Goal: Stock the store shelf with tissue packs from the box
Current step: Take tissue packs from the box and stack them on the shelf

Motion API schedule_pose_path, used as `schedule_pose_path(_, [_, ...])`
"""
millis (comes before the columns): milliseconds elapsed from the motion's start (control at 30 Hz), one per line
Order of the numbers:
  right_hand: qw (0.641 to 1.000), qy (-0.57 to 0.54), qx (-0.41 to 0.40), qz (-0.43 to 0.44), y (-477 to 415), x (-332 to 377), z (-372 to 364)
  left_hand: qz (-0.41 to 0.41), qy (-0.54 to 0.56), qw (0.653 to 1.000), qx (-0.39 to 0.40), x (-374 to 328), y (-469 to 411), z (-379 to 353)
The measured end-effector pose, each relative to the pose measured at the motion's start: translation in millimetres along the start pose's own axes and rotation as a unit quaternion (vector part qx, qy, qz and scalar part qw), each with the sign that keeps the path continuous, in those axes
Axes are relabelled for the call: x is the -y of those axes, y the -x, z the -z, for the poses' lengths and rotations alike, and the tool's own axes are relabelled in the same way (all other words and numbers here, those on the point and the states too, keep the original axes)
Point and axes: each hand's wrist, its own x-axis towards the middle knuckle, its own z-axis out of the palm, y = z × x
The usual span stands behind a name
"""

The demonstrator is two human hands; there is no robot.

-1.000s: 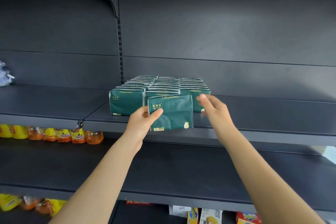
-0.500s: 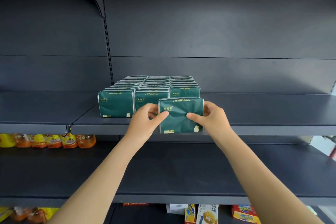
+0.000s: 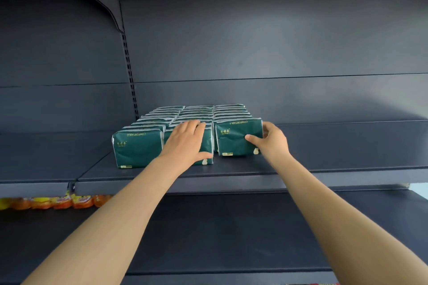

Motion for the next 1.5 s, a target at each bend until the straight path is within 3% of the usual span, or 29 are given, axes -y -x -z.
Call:
schedule_pose_path(500, [0.991, 0.112, 0.045, -0.065, -14, -9, -25, -0.009, -0.004, 0.999, 0.047, 3, -4, -7])
schedule_pose_path(700, [0.973, 0.187, 0.086, -0.104, 8, 10, 6, -0.006, 0.02, 0.998, 0.061, 10, 7, 24])
schedule_pose_path(867, [0.943, 0.305, 0.116, -0.067, 57, 31, 48, -0.005, 0.042, 0.997, 0.065, 1, 42, 47])
schedule_pose_path(1233, [0.883, 0.451, 0.128, -0.018, 185, 28, 127, -0.048, 0.165, 0.977, 0.124, -77, 131, 64])
schedule_pose_path(1500, [0.863, 0.477, 0.157, -0.047, 256, -41, 198, -0.076, 0.205, 0.966, 0.137, -177, 185, 54])
